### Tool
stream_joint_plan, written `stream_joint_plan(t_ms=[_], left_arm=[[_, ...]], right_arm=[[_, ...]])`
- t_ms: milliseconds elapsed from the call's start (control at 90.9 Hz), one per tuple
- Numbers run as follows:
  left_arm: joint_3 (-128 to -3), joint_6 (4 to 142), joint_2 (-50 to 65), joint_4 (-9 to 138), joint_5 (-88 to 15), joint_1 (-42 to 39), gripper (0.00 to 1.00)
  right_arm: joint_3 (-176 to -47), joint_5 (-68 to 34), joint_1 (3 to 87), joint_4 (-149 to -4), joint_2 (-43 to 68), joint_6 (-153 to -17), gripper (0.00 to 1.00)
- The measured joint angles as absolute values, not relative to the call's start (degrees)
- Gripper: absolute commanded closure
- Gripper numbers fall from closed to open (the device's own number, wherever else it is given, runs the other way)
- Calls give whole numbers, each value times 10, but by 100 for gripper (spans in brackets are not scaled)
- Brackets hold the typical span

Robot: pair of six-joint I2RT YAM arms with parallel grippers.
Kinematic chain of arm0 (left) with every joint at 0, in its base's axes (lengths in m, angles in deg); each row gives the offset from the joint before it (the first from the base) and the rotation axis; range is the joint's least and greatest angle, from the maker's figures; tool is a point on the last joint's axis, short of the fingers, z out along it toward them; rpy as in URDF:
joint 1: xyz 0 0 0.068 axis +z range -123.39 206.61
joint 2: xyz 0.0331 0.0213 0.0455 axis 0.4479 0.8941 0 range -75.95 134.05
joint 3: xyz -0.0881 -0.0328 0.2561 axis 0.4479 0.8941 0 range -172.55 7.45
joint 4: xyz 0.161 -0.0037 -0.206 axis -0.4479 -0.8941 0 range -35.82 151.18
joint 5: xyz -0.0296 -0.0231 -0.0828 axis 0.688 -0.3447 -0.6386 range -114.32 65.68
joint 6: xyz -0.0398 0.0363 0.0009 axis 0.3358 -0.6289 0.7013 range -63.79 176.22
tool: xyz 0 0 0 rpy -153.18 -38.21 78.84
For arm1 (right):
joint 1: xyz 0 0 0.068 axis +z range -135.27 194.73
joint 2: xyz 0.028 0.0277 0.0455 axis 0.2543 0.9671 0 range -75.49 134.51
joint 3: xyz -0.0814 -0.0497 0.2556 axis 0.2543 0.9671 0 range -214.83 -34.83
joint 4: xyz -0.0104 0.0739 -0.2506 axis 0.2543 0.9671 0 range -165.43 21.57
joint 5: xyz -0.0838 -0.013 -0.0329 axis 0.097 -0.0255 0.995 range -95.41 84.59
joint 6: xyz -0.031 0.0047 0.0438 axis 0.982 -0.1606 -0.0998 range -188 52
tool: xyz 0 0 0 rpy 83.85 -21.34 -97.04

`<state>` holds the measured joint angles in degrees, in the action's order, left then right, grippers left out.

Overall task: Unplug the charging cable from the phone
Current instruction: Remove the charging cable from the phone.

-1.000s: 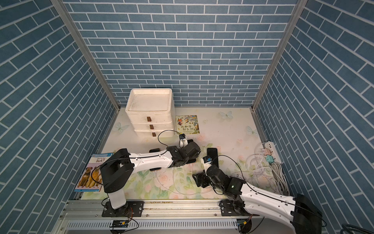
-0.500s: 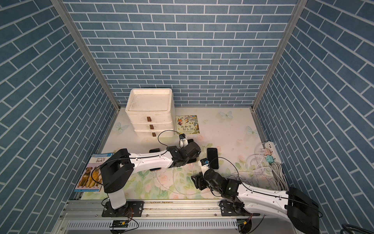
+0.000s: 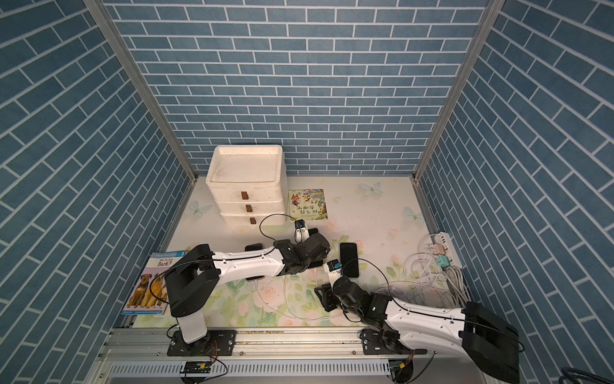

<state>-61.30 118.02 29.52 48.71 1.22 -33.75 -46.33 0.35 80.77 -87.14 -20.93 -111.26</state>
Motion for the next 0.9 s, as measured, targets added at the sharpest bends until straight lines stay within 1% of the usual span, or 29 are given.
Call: stream_joint_plan(t_ms=[165, 583, 638, 671, 704, 759, 803, 847, 902], left_arm=[[-613, 1182, 295, 491, 12, -337, 100], [-613, 1183, 295, 495, 12, -337, 100], [-613, 1183, 295, 496, 12, -337, 100], [-613, 1183, 295, 496, 12, -337, 100], [-613, 1183, 295, 496, 12, -337, 100], [-613, 1184, 295, 496, 12, -337, 100], [-613, 1184, 295, 496, 12, -337, 100], [-613, 1184, 295, 498, 12, -337, 100], [-613, 1184, 295, 499, 12, -337, 100]], right_arm=[[-463, 1, 808, -888, -191, -1112, 66], [-463, 8, 808, -896, -183, -1108, 95], [-463, 9, 807, -895, -185, -1108, 95], [-463, 10, 807, -895, -186, -1106, 93], [-463, 10, 807, -895, -186, -1107, 88], [-463, 11, 807, -893, -186, -1105, 72], [-463, 12, 807, -893, -186, -1101, 63], [-463, 12, 807, -892, -186, -1103, 59], [-463, 13, 807, -892, -186, -1100, 58]])
